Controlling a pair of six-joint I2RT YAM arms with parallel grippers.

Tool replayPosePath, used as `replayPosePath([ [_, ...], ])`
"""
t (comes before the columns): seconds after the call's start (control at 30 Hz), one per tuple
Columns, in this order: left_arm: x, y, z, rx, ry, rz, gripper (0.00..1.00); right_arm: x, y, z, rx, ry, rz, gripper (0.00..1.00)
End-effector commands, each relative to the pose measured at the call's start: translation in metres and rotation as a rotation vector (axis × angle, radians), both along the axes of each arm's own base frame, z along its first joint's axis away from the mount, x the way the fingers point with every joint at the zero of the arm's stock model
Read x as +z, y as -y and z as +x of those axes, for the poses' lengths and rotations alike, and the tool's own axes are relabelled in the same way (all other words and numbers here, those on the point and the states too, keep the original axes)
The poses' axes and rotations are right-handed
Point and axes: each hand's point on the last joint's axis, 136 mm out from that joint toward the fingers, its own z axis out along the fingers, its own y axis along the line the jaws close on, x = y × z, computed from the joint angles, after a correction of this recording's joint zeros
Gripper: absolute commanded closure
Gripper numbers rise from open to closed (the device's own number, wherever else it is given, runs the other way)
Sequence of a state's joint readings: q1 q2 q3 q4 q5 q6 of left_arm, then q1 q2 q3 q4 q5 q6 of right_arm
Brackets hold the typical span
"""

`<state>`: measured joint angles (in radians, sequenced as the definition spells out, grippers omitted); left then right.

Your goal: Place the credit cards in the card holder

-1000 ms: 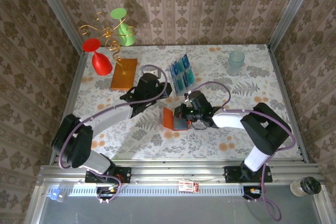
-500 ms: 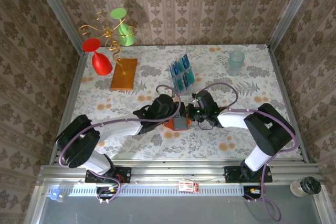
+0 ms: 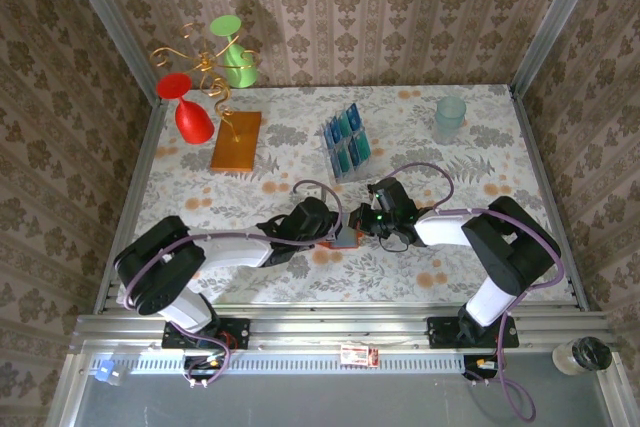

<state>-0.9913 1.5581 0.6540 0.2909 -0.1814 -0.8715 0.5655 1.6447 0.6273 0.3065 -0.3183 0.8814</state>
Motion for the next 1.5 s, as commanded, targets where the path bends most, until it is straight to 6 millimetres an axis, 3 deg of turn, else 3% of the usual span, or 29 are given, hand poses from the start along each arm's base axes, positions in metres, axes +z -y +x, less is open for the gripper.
replayPosePath([
  [0.0, -0.025, -0.013, -0.004, -0.046, 0.026, 0.160, 0.66, -0.004, 0.005, 0.002, 0.010, 0.011, -0.040, 1.00],
  [0.27, -0.044, -0.015, -0.008, -0.089, 0.054, 0.210, 0.45, -0.001, 0.005, 0.006, 0.034, 0.023, -0.083, 1.00],
  [0.4, -0.045, -0.015, -0.009, -0.092, 0.062, 0.204, 0.40, -0.002, 0.004, 0.008, 0.045, 0.023, -0.097, 1.00],
  [0.77, -0.034, -0.018, -0.010, -0.092, 0.086, 0.192, 0.37, -0.016, 0.005, 0.010, 0.065, -0.004, -0.141, 1.00],
  [1.2, -0.052, -0.030, -0.014, -0.092, 0.070, 0.246, 0.34, -0.021, 0.004, 0.007, 0.076, -0.020, -0.144, 1.00],
  [1.47, -0.052, -0.030, -0.015, -0.105, 0.081, 0.248, 0.31, -0.020, -0.013, 0.005, 0.110, -0.022, -0.125, 1.00],
])
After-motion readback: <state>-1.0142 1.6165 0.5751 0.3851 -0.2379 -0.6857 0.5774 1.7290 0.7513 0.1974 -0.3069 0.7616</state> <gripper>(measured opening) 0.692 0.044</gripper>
